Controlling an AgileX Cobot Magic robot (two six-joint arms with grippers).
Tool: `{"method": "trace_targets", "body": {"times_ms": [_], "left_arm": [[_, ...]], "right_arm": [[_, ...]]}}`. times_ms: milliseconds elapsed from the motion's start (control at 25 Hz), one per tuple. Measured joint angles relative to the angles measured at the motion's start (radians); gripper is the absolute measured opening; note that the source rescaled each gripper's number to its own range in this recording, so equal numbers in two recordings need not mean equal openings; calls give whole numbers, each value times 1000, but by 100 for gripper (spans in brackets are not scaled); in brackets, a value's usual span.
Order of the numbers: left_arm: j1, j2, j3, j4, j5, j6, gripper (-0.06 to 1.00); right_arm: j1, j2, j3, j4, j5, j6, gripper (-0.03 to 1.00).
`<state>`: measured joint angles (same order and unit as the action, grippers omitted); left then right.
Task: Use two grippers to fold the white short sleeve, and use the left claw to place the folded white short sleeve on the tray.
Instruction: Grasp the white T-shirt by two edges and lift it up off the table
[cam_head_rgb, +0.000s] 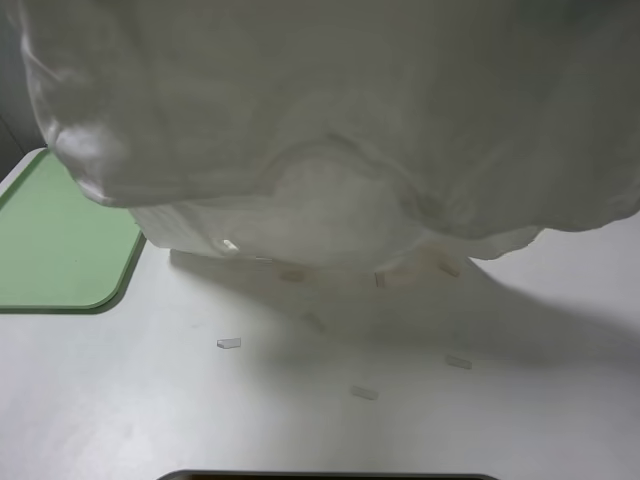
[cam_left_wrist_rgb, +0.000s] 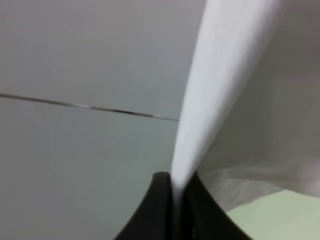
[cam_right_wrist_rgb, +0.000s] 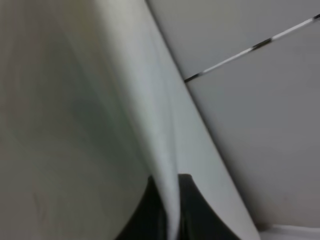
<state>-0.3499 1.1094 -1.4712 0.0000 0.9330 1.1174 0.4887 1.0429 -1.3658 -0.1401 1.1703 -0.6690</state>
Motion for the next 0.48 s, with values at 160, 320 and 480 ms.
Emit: {"method": "trace_targets", "body": {"times_ms": [160,320,480], "left_arm": [[0,0,-46,0,0,0,0],[0,0,-122,0,26,-1,0],[0,-2,-134,0,54,-1,0]], "right_arm": [[0,-1,-70,-4,6,4,0],[0,-1,-136,-4,11,6,0],[0,-1,-140,0,15,6,0]]}}
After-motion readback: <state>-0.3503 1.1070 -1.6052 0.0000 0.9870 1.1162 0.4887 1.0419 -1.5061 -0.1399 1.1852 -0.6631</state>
